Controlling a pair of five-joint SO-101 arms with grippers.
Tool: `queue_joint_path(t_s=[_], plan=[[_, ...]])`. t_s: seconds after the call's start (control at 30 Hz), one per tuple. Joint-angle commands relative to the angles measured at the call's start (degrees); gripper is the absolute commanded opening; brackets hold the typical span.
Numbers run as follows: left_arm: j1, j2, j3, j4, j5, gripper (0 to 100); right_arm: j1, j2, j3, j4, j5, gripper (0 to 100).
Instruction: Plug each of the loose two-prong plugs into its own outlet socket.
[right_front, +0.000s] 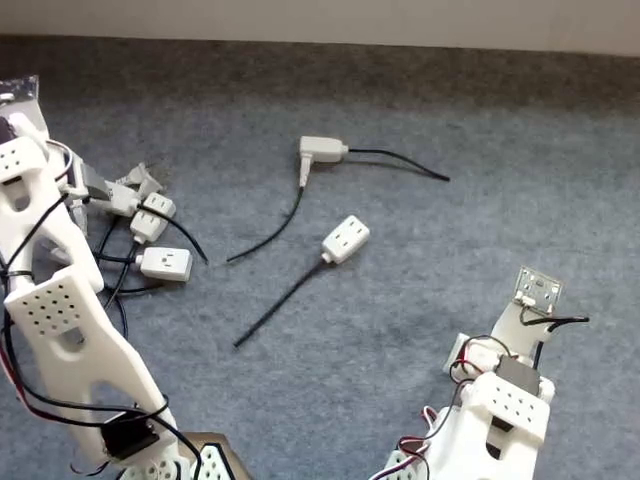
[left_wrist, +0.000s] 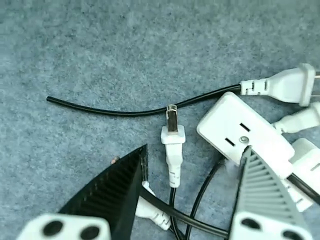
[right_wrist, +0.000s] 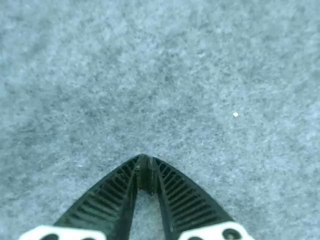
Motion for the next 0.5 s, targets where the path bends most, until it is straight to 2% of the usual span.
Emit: queue_joint_path(t_s=[0.0,0.47], plan=[[-0.40,1.27,-0.75,-1.23,0.26,29,-0.57,-0.22,-0.13,-1.27,0.62,0.7],[-0.48,5.41,-0.75,-2.29,0.44,29,-0.57,-0.22,-0.13,-1.27,0.62,0.7]])
